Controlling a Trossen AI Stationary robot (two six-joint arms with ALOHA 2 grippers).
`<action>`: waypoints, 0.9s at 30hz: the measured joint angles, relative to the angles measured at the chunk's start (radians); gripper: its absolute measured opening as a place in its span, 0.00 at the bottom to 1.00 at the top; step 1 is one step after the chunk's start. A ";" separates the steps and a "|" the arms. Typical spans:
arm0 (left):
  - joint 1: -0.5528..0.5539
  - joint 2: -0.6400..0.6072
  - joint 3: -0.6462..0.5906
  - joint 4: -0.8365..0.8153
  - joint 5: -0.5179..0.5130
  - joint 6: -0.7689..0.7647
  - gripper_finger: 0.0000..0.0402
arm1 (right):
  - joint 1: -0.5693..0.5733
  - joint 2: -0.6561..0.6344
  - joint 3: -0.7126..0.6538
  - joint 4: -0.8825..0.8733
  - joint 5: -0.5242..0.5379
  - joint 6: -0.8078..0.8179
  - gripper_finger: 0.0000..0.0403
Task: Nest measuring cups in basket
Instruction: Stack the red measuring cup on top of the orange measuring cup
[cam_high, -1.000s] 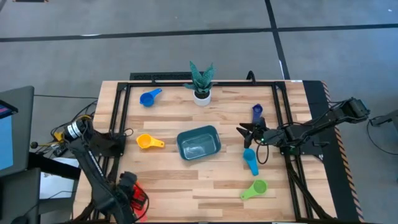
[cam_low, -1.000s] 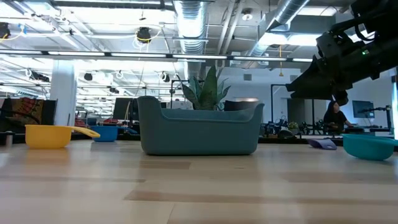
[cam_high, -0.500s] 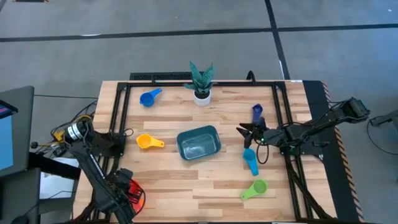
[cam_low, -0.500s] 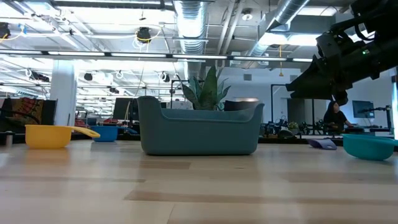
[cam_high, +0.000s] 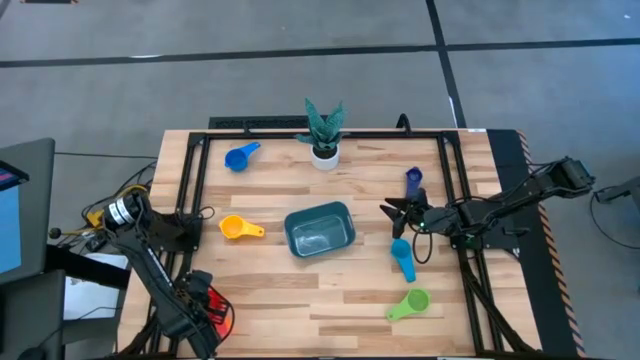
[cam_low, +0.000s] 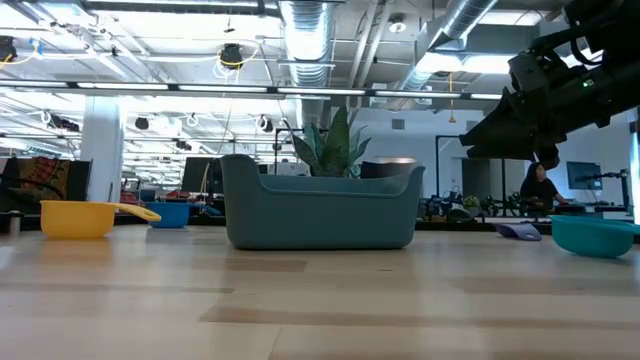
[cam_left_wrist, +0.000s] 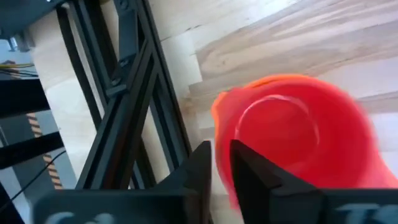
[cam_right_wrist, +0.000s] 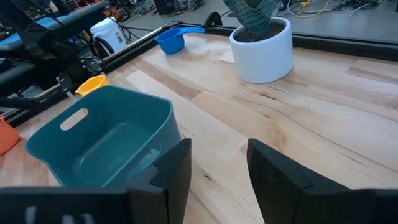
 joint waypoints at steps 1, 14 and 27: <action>0.000 0.000 0.000 0.000 0.000 0.000 0.18 | 0.000 0.000 0.000 0.000 0.000 0.000 0.45; 0.007 0.000 0.068 0.052 -0.002 0.072 0.38 | 0.000 0.000 0.000 0.000 -0.006 0.000 0.44; -0.043 0.027 0.124 0.382 -0.041 0.228 0.21 | 0.009 0.000 0.000 0.000 -0.004 0.000 0.46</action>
